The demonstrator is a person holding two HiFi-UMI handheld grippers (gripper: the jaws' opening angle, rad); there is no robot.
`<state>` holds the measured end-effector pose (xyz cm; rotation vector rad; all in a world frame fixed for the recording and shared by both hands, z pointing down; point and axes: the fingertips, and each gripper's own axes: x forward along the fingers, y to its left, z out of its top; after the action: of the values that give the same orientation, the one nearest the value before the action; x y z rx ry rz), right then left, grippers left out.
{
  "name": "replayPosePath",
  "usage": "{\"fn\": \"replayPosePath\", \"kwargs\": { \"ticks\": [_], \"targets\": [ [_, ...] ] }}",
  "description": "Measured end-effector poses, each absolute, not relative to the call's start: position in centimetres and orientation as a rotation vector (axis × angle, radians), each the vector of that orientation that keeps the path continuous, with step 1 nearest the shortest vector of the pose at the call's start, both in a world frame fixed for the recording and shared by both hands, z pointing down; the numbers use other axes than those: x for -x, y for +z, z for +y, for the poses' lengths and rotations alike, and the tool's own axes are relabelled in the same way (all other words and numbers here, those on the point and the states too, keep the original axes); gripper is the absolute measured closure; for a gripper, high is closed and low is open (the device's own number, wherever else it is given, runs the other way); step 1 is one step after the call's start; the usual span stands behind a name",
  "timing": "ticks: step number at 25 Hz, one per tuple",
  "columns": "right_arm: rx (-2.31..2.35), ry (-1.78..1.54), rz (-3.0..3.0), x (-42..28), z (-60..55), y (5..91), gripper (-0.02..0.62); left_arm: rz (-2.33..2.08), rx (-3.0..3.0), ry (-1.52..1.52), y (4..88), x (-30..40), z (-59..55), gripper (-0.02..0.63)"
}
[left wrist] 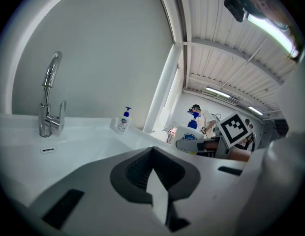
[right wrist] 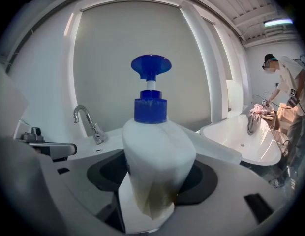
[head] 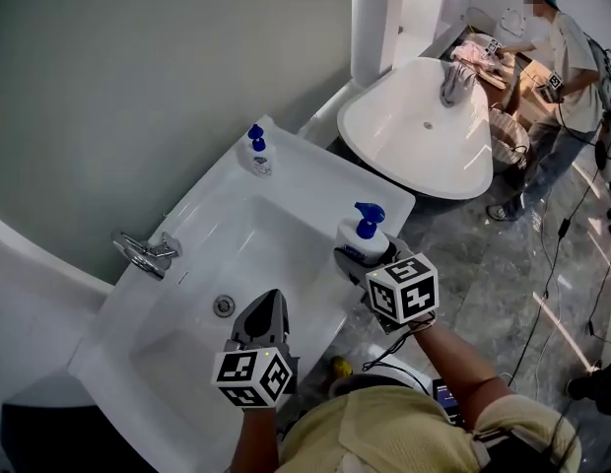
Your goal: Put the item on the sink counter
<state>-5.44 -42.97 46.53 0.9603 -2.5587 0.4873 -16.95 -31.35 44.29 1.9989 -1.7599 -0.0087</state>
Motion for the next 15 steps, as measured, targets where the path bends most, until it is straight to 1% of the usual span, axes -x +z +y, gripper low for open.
{"fn": "replayPosePath", "kwargs": {
  "ticks": [9, 15],
  "targets": [
    [-0.974, 0.457, -2.534, 5.6, -46.5, 48.3, 0.301, -1.781, -1.961, -0.024, 45.6, 17.4, -35.0, 0.577],
    [-1.019, 0.303, -2.542, 6.1, -48.9, 48.7, 0.301, -1.816, -1.935, -0.042, 45.9, 17.9, -36.6, 0.577]
  ]
}}
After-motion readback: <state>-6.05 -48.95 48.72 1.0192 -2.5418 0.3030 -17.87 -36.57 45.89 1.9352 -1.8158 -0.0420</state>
